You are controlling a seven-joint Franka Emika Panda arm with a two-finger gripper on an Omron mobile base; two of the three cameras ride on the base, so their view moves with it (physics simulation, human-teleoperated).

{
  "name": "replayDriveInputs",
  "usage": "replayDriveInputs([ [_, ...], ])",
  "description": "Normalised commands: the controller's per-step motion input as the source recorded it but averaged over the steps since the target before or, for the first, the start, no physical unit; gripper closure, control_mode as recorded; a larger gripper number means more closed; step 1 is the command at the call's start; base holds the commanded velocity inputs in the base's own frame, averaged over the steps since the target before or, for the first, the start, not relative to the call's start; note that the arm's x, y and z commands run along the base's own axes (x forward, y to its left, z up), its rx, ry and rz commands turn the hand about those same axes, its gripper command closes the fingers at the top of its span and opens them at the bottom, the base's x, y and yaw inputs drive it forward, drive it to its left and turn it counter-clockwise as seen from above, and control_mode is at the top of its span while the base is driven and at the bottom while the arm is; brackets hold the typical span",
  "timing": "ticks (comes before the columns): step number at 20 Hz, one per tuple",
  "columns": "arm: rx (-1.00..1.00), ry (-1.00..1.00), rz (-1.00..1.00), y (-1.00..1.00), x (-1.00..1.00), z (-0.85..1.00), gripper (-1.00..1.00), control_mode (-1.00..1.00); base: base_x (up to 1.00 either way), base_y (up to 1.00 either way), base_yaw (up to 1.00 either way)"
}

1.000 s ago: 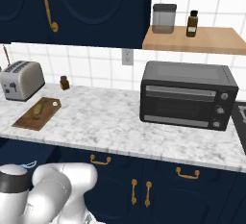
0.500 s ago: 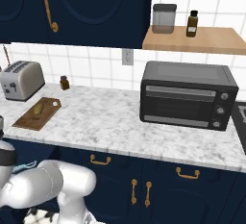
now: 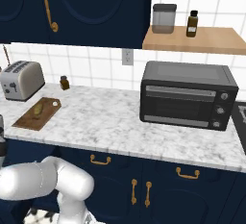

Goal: Place the appropriate cutting tool for cutting the potato skin on the cutting board.

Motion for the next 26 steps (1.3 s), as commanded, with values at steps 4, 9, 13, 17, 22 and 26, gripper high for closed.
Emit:
replayDriveInputs([
  [4,0.00,-0.02,0.00,-0.23,0.34,-0.24,-1.00,-1.00,0.00,0.00,0.00],
  [9,0.00,0.00,0.00,-0.34,0.23,-0.23,-1.00,-1.00,0.00,0.00,0.00],
  [13,0.00,0.00,0.00,-0.08,0.00,-0.37,-1.00,-1.00,0.00,0.00,0.00],
  [17,0.00,0.00,0.00,0.00,0.15,-0.21,-1.00,-1.00,0.00,0.00,0.00],
  [22,0.00,0.00,0.00,0.00,0.13,-0.23,-1.00,-1.00,0.00,0.00,0.00],
  [26,0.00,0.00,0.00,0.03,0.07,-0.19,-1.00,-1.00,0.00,0.00,0.00],
])
